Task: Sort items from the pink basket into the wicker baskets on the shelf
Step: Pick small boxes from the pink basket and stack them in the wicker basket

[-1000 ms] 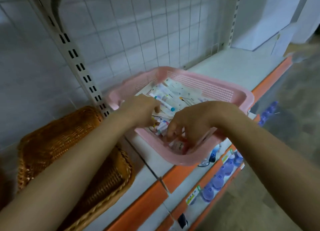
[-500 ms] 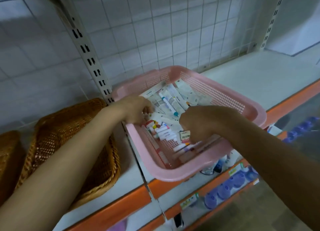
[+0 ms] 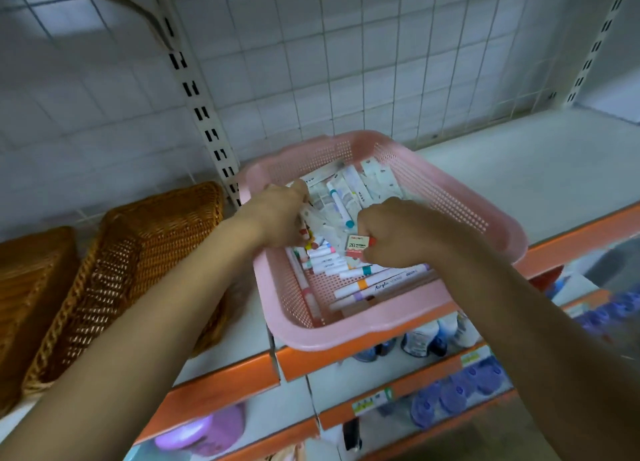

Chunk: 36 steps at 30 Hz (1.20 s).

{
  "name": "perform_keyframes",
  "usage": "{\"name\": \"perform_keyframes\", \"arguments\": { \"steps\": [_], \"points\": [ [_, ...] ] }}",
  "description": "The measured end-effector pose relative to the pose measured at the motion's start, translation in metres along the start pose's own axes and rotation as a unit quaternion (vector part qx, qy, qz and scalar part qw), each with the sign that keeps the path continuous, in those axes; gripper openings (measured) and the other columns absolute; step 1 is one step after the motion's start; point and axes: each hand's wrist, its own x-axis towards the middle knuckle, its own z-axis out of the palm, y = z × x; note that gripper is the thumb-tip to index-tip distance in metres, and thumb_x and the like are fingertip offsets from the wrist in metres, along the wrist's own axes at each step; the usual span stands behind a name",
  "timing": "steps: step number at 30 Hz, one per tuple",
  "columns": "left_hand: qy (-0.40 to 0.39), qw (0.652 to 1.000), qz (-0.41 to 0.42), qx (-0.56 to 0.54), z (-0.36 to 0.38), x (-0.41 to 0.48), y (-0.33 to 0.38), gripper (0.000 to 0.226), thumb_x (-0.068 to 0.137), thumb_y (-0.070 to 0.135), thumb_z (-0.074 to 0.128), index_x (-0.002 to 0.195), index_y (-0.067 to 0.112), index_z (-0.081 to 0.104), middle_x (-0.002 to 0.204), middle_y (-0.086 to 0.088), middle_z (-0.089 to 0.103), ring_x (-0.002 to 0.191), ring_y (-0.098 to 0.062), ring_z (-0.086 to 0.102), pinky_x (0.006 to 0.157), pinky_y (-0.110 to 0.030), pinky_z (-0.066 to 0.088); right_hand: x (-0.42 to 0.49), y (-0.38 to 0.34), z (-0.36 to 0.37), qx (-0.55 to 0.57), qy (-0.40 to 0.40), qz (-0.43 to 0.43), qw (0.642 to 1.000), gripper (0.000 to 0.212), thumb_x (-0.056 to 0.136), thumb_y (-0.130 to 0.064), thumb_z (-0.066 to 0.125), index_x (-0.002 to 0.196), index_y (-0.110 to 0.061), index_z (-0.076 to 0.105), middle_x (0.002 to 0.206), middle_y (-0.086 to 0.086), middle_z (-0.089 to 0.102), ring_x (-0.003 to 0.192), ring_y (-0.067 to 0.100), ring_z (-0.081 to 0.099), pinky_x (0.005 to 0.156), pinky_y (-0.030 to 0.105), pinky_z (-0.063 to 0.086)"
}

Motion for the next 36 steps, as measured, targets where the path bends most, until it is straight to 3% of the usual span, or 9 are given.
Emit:
{"name": "perform_keyframes", "arguments": {
  "steps": [7,11,14,19,22,26,30,34,36],
  "points": [
    [0.078,0.990,0.010,-0.118,-0.009,-0.041,0.006,0.071,0.068,0.033,0.083,0.129,0.020,0.048,0.117,-0.002,0.058,0.093,-0.012,0.050,0.079,-0.023,0.041,-0.002,-0.004,-0.002,0.056,0.084,-0.021,0.995,0.018,0.080,-0.018,0.065,0.095,-0.011,0.060,0.091,0.007,0.061,0.082,0.026,0.060,0.076,0.042,0.053],
    [0.139,0.982,-0.001,-0.125,-0.008,-0.067,0.006,0.055,0.067,0.040,0.083,0.114,0.026,0.059,0.105,0.005,0.054,0.093,-0.013,0.049,0.071,-0.023,0.032,-0.007,-0.014,-0.010,0.089,0.146,-0.054,0.984,0.018,0.082,-0.015,0.067,0.099,-0.013,0.062,0.094,0.003,0.058,0.086,0.022,0.057,0.067,0.032,0.045],
    [0.177,0.973,-0.026,-0.143,-0.009,-0.085,0.005,0.053,0.067,0.040,0.082,0.114,0.026,0.061,0.109,0.002,0.057,0.095,-0.015,0.052,0.077,-0.024,0.037,-0.013,-0.026,-0.013,0.124,0.177,-0.068,0.974,0.022,0.082,-0.016,0.069,0.102,-0.019,0.062,0.095,-0.001,0.049,0.086,0.018,0.050,0.067,0.027,0.035],
    [0.235,0.952,-0.038,-0.191,-0.005,-0.118,-0.014,0.031,0.069,0.041,0.078,0.094,0.034,0.061,0.097,0.003,0.058,0.079,-0.006,0.048,0.065,-0.012,0.033,-0.021,-0.057,-0.016,0.155,0.203,-0.093,0.962,0.026,0.082,-0.013,0.065,0.107,-0.022,0.062,0.099,0.000,0.049,0.099,0.020,0.050,0.073,0.024,0.032],
    [0.265,0.939,-0.043,-0.215,-0.001,-0.141,-0.034,0.023,0.072,0.038,0.077,0.089,0.035,0.062,0.094,0.006,0.058,0.085,-0.003,0.049,0.070,-0.006,0.032,-0.025,-0.083,-0.017,0.170,0.211,-0.115,0.956,0.026,0.084,-0.013,0.065,0.109,-0.020,0.063,0.097,-0.001,0.049,0.092,0.016,0.048,0.073,0.023,0.032],
    [0.287,0.920,-0.043,-0.262,0.002,-0.182,-0.063,0.015,0.078,0.032,0.075,0.084,0.037,0.063,0.081,0.013,0.060,0.073,0.002,0.050,0.063,-0.010,0.032,-0.026,-0.133,-0.010,0.178,0.226,-0.145,0.947,0.025,0.083,-0.017,0.066,0.108,-0.020,0.064,0.092,-0.005,0.045,0.083,0.015,0.048,0.072,0.025,0.034],
    [0.287,0.877,-0.082,-0.376,0.013,-0.233,-0.105,0.015,0.076,0.026,0.078,0.086,0.027,0.067,0.062,0.023,0.057,0.057,0.005,0.048,0.056,-0.010,0.033,-0.027,-0.197,0.006,0.202,0.201,-0.163,0.944,0.027,0.083,-0.022,0.068,0.110,-0.022,0.063,0.094,-0.005,0.049,0.086,0.017,0.055,0.074,0.025,0.037],
    [0.268,0.868,-0.118,-0.402,0.031,-0.284,-0.153,0.032,0.070,0.017,0.082,0.097,0.023,0.067,0.074,0.013,0.063,0.060,0.002,0.053,0.062,-0.020,0.045,-0.031,-0.261,0.025,0.210,0.182,-0.180,0.943,0.028,0.084,-0.021,0.068,0.112,-0.023,0.064,0.096,-0.006,0.049,0.090,0.018,0.057,0.075,0.025,0.040],
    [0.279,0.872,-0.134,-0.379,0.040,-0.304,-0.176,0.034,0.068,0.024,0.078,0.098,0.030,0.065,0.087,0.009,0.066,0.070,-0.004,0.058,0.072,-0.027,0.051,-0.031,-0.290,0.032,0.210,0.175,-0.195,0.942,0.027,0.083,-0.020,0.068,0.110,-0.022,0.065,0.095,-0.004,0.051,0.088,0.018,0.058,0.075,0.024,0.039]
  ]
}}
